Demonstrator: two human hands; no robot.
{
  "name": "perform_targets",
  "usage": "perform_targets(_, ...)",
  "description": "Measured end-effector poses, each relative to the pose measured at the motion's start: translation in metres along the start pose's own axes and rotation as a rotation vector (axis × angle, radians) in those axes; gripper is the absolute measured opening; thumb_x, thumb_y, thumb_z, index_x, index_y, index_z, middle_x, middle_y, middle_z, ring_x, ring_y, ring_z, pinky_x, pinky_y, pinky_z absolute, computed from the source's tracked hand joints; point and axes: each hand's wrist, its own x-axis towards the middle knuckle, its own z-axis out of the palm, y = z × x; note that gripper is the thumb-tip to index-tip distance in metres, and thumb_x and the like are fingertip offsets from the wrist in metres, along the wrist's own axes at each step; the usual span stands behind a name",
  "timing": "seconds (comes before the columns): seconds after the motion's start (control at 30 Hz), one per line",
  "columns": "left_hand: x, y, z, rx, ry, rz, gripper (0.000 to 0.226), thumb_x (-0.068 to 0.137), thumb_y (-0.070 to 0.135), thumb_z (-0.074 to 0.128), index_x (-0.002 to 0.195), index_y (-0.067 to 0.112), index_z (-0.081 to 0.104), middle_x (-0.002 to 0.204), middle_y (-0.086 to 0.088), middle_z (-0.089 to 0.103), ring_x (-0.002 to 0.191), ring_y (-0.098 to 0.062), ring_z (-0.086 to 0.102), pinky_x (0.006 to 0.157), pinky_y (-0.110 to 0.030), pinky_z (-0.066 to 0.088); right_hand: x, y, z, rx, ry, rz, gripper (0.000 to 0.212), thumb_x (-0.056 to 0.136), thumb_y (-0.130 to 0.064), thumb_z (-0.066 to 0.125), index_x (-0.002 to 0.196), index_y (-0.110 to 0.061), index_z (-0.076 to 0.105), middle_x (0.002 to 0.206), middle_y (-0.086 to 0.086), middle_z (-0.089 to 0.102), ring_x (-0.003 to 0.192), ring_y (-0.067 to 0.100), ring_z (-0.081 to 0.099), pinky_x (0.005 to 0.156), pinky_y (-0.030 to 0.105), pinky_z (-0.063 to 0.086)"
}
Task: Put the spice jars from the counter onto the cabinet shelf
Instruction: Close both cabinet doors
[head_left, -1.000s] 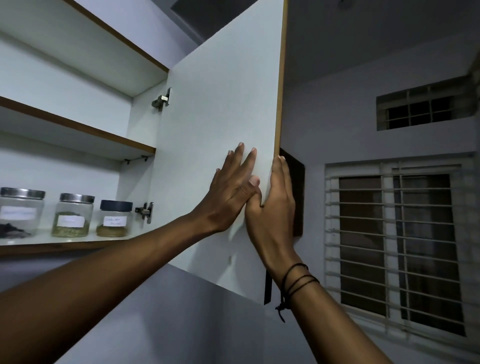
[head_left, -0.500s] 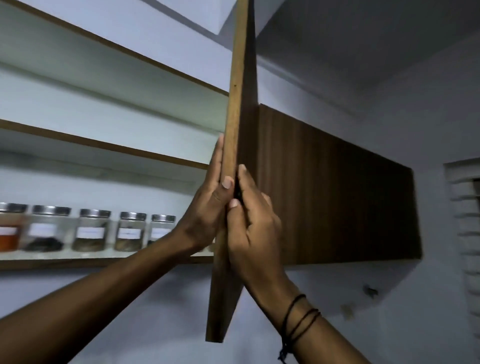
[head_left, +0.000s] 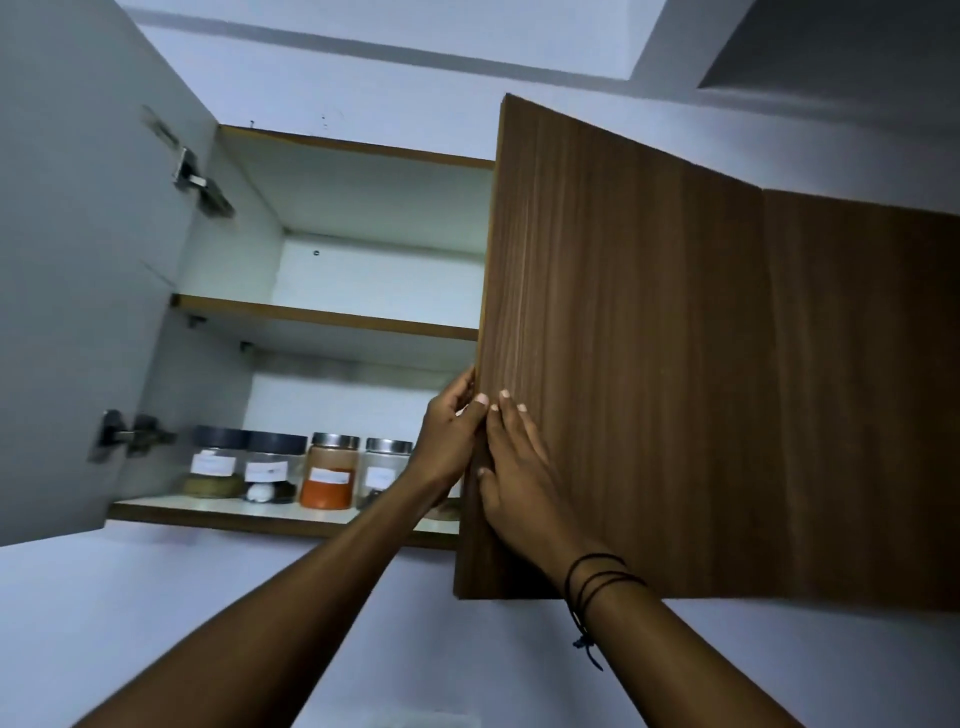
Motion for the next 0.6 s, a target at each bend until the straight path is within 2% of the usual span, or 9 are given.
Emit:
perform_targets(0.07,0.008,-0.017,-0.006,0.068,0.015,-0.041,0.041,0.102,0.009,0.046,0.140,0.023,0.053,0.115,0.019,0.068,0.103,0.007,0.065,0.085,-0.013,0.052,0.010,0.007,0.015,-0.042,-0.073,0.009,0.074,0.098,-0.018,0.042,0.156,-0.017,-0.004,0.164,0.000,-0.014,0.150,0.017,-0.014,0.124,0.041,0.008)
perform_targets(0.17,0.019,-0.038,-0.010,0.126,0.033,-0.080,0.043,0.103,0.010,0.045,0.145,0.020,0.049,0.125,0.007,0.063,0.113,-0.007,0.062,0.093,-0.019,0.050,0.023,0.016,0.032,-0.091,-0.126,0.007,0.080,0.097,-0.018,0.047,0.156,-0.016,-0.008,0.163,0.002,-0.018,0.150,0.020,-0.015,0.124,0.040,0.004)
perform_targets(0.27,0.028,-0.053,-0.014,0.163,0.033,-0.091,0.044,0.103,0.011,0.044,0.146,0.021,0.047,0.128,0.006,0.061,0.115,-0.011,0.060,0.095,-0.021,0.049,0.031,0.021,0.044,-0.122,-0.150,-0.003,0.087,0.094,-0.017,0.053,0.155,-0.015,-0.010,0.163,0.005,-0.019,0.150,0.023,-0.015,0.122,0.038,0.002)
perform_targets(0.4,0.035,-0.072,-0.017,0.191,0.034,-0.100,0.043,0.103,0.011,0.045,0.146,0.019,0.048,0.130,0.003,0.061,0.117,-0.015,0.060,0.099,-0.028,0.050,0.038,0.029,0.055,-0.164,-0.139,-0.009,0.087,0.094,-0.008,0.053,0.155,-0.015,-0.010,0.163,0.005,-0.017,0.151,0.024,-0.013,0.121,0.037,0.003)
perform_targets(0.5,0.041,-0.082,-0.017,0.192,0.034,-0.107,0.044,0.103,0.012,0.046,0.147,0.018,0.046,0.135,0.000,0.060,0.121,-0.018,0.059,0.103,-0.034,0.050,0.041,0.035,0.062,-0.187,-0.127,-0.017,0.088,0.094,-0.008,0.054,0.155,-0.013,-0.009,0.164,0.006,-0.015,0.151,0.024,-0.011,0.121,0.036,0.003)
perform_targets(0.6,0.043,-0.086,-0.017,0.198,0.040,-0.092,0.044,0.103,0.012,0.047,0.147,0.019,0.046,0.135,0.001,0.061,0.120,-0.017,0.059,0.103,-0.032,0.050,0.042,0.040,0.068,-0.224,-0.105,-0.038,0.088,0.094,-0.008,0.053,0.155,-0.013,-0.010,0.163,0.007,-0.016,0.151,0.023,-0.011,0.120,0.034,0.002)
